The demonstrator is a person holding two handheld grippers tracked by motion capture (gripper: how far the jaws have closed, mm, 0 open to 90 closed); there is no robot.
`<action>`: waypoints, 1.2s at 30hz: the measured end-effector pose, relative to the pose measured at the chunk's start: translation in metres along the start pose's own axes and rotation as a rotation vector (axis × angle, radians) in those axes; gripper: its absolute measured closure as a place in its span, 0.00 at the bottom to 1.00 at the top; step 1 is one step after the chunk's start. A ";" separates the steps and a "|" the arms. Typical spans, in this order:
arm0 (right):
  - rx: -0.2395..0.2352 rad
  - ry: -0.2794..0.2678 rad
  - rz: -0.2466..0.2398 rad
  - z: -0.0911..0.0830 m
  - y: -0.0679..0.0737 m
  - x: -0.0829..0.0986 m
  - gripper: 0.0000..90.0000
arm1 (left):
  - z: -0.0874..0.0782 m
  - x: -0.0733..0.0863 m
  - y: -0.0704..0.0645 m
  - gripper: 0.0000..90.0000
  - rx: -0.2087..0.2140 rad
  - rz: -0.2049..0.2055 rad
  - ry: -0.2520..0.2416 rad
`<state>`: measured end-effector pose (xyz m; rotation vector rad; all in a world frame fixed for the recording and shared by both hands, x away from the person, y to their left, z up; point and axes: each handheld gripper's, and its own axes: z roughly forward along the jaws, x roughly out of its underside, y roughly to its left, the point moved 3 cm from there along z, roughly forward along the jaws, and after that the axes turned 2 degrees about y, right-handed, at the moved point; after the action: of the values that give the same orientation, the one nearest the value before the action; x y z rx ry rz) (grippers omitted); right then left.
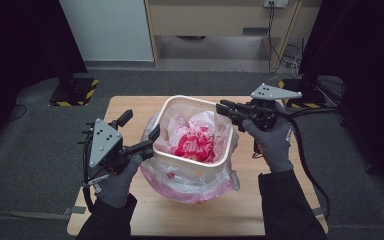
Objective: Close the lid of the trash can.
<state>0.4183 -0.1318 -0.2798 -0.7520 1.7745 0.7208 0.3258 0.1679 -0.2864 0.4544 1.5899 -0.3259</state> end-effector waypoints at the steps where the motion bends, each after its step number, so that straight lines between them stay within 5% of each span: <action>1: -0.002 -0.002 -0.008 0.001 0.000 0.000 0.83 | 0.001 0.000 0.000 0.20 -0.002 0.003 0.011; 4: 0.015 0.037 -0.055 0.006 -0.001 0.005 0.84 | 0.003 -0.001 0.000 0.20 -0.004 0.012 0.029; 8: 0.013 0.027 -0.043 0.005 0.000 0.006 0.83 | 0.005 0.001 0.000 0.21 -0.005 0.007 0.036; 10: 0.016 0.008 -0.035 0.004 0.000 0.006 0.74 | 0.009 0.006 -0.001 0.22 -0.009 0.013 0.063; 15: 0.018 -0.088 0.021 -0.001 0.000 0.001 0.61 | 0.011 0.010 -0.001 0.23 0.017 -0.008 0.031; 19: 0.078 -0.161 0.031 -0.003 -0.003 -0.004 0.55 | 0.011 0.010 0.000 0.21 0.017 -0.010 0.033; 23: 0.135 -0.143 -0.025 0.004 -0.004 0.002 0.52 | 0.011 0.010 -0.001 0.21 0.017 -0.015 0.030; 28: 0.150 -0.171 -0.050 0.007 -0.002 0.009 0.55 | 0.012 0.011 -0.001 0.22 0.013 -0.018 0.042; 32: 0.178 -0.156 -0.084 0.011 -0.002 0.015 0.59 | 0.015 0.016 0.000 0.22 0.027 -0.070 0.059; 36: 0.157 -0.189 -0.032 0.014 -0.006 0.024 0.62 | 0.015 0.022 0.000 0.22 0.035 -0.090 0.051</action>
<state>0.4245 -0.1278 -0.3071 -0.5855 1.6222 0.6028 0.3386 0.1631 -0.3094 0.4215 1.6598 -0.4141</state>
